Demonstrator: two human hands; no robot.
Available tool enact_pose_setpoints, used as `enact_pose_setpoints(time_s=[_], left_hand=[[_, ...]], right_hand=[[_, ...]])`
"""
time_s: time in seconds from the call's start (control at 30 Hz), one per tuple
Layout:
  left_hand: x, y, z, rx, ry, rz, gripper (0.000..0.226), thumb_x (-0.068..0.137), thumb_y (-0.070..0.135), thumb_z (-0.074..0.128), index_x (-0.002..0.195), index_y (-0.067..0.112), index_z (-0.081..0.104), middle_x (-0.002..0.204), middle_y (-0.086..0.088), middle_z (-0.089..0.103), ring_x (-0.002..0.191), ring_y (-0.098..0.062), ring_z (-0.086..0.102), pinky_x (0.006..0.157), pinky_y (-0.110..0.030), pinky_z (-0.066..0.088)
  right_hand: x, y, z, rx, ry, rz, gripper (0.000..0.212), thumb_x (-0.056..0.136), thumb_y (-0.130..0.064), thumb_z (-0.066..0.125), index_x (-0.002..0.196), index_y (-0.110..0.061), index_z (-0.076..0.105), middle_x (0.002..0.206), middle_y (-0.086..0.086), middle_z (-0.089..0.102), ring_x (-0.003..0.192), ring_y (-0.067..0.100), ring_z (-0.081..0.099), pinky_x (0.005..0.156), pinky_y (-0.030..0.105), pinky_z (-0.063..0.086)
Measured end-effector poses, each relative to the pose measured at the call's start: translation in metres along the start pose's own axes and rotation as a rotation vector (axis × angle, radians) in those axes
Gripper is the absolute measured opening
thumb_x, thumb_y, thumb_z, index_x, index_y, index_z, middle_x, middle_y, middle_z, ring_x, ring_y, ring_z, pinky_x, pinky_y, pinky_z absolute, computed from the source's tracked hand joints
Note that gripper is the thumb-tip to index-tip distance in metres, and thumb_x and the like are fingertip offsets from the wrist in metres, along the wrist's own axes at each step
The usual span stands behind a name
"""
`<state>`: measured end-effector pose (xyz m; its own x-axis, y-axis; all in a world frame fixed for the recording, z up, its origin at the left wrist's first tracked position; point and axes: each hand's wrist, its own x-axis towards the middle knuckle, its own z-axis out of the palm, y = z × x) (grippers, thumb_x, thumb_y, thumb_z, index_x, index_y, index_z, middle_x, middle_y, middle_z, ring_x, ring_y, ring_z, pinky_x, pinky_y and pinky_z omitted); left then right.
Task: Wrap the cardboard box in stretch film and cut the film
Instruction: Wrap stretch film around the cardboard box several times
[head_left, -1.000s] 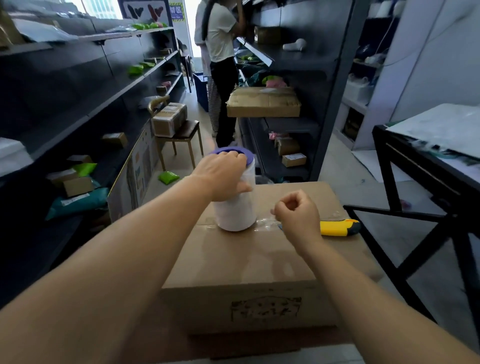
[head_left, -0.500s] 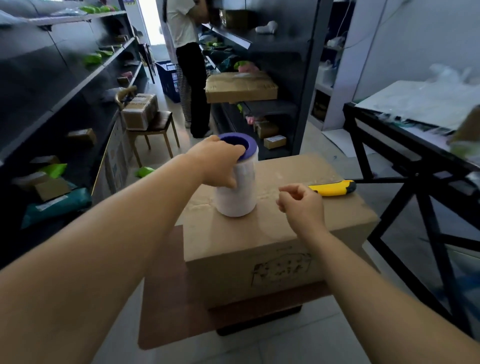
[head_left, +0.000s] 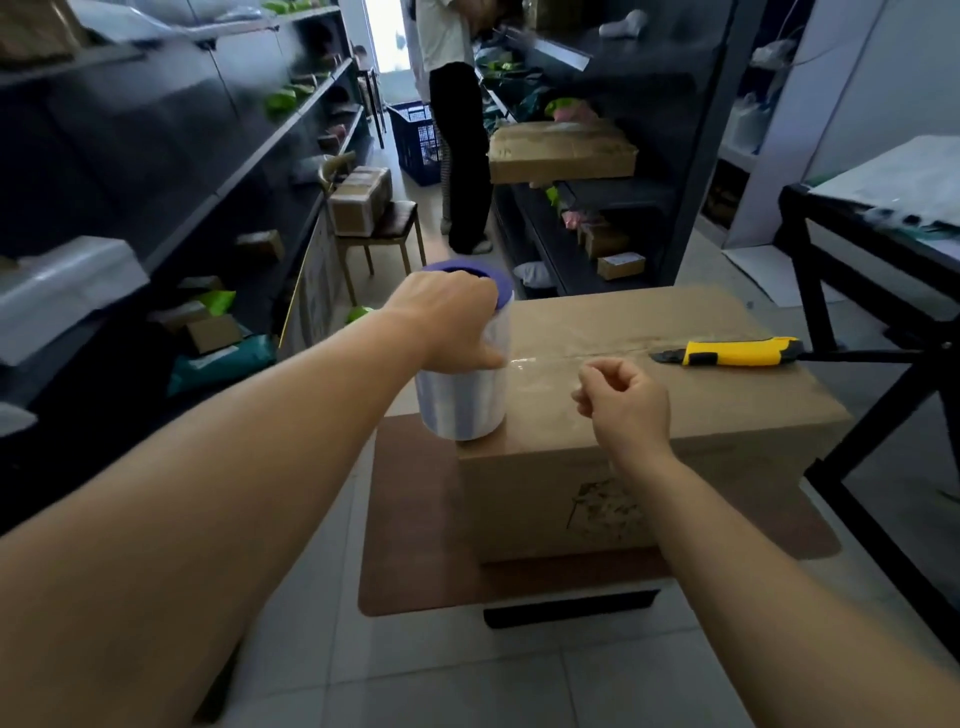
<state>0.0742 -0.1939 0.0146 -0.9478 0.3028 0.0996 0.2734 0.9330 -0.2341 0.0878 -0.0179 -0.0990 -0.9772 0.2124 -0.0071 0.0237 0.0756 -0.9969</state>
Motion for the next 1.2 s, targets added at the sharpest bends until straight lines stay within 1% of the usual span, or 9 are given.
enact_pose_setpoints(time_s=[0.1,0.2,0.33,0.5,0.63,0.8,0.93,1.1,1.2], left_hand=[[-0.021,-0.022,0.003,0.032,0.007,-0.003,0.047,0.079,0.06,0.057,0.069,0.017,0.041,0.065,0.005,0.045,0.062,-0.017,0.046,0.062,-0.032,0.038],[-0.042,-0.048,0.008,0.029,0.012,0.03,0.052,0.08,0.062,0.055,0.061,0.019,0.034,0.062,0.004,0.043,0.061,-0.019,0.046,0.062,-0.032,0.038],[-0.069,-0.087,0.027,0.007,0.007,0.073,0.052,0.081,0.061,0.055,0.061,0.018,0.035,0.06,0.004,0.043,0.051,-0.012,0.038,0.059,-0.031,0.036],[-0.091,-0.114,0.059,-0.001,-0.01,0.139,0.051,0.081,0.062,0.054,0.064,0.017,0.037,0.061,0.004,0.045,0.05,-0.01,0.038,0.054,-0.028,0.032],[-0.097,-0.117,0.082,-0.026,-0.022,0.184,0.05,0.082,0.063,0.054,0.073,0.016,0.041,0.061,0.004,0.046,0.049,-0.01,0.04,0.047,-0.024,0.028],[-0.097,-0.105,0.112,-0.065,-0.037,0.229,0.052,0.08,0.064,0.055,0.081,0.013,0.044,0.063,0.003,0.049,0.056,-0.016,0.05,0.055,-0.031,0.043],[-0.095,-0.093,0.133,-0.094,-0.087,0.262,0.052,0.081,0.061,0.056,0.091,0.011,0.048,0.073,-0.001,0.056,0.064,-0.02,0.056,0.058,-0.032,0.047],[-0.091,-0.087,0.153,-0.089,-0.121,0.279,0.054,0.083,0.06,0.055,0.098,0.008,0.05,0.075,-0.003,0.061,0.065,-0.021,0.061,0.059,-0.034,0.053],[-0.089,-0.085,0.162,-0.089,-0.104,0.267,0.055,0.083,0.06,0.055,0.1,0.007,0.05,0.072,-0.002,0.057,0.061,-0.021,0.058,0.056,-0.033,0.05]], right_hand=[[-0.018,0.0,0.024,0.019,0.005,0.006,0.015,0.092,-0.018,0.059,0.078,-0.023,0.062,0.074,0.003,0.065,0.071,0.016,0.06,0.072,0.034,0.055],[-0.039,0.005,0.054,0.038,0.027,0.015,0.013,0.093,-0.018,0.058,0.082,-0.021,0.062,0.075,0.003,0.064,0.072,0.015,0.06,0.072,0.032,0.055],[-0.067,0.02,0.096,0.036,0.098,0.031,0.012,0.093,-0.019,0.059,0.083,-0.021,0.064,0.077,0.003,0.066,0.074,0.015,0.062,0.07,0.03,0.055],[-0.098,0.034,0.13,0.047,0.231,0.095,0.017,0.09,-0.013,0.062,0.076,-0.022,0.064,0.066,0.001,0.064,0.06,0.011,0.058,0.058,0.023,0.049],[-0.12,0.05,0.135,-0.003,0.3,0.147,0.013,0.088,-0.017,0.064,0.077,-0.02,0.068,0.066,0.001,0.067,0.06,0.011,0.058,0.061,0.026,0.051],[-0.134,0.068,0.127,-0.097,0.37,0.215,0.009,0.086,-0.019,0.065,0.08,-0.02,0.071,0.074,0.001,0.07,0.065,0.013,0.06,0.061,0.028,0.05],[-0.137,0.085,0.122,-0.196,0.403,0.263,0.007,0.087,-0.022,0.066,0.085,-0.023,0.072,0.079,-0.004,0.07,0.071,0.011,0.061,0.057,0.021,0.045],[-0.134,0.104,0.122,-0.206,0.428,0.312,0.006,0.085,-0.024,0.067,0.083,-0.026,0.072,0.086,-0.003,0.072,0.083,0.015,0.065,0.072,0.027,0.051],[-0.129,0.111,0.123,-0.226,0.443,0.314,0.005,0.085,-0.026,0.067,0.083,-0.027,0.072,0.087,-0.002,0.072,0.086,0.016,0.065,0.075,0.027,0.05]])
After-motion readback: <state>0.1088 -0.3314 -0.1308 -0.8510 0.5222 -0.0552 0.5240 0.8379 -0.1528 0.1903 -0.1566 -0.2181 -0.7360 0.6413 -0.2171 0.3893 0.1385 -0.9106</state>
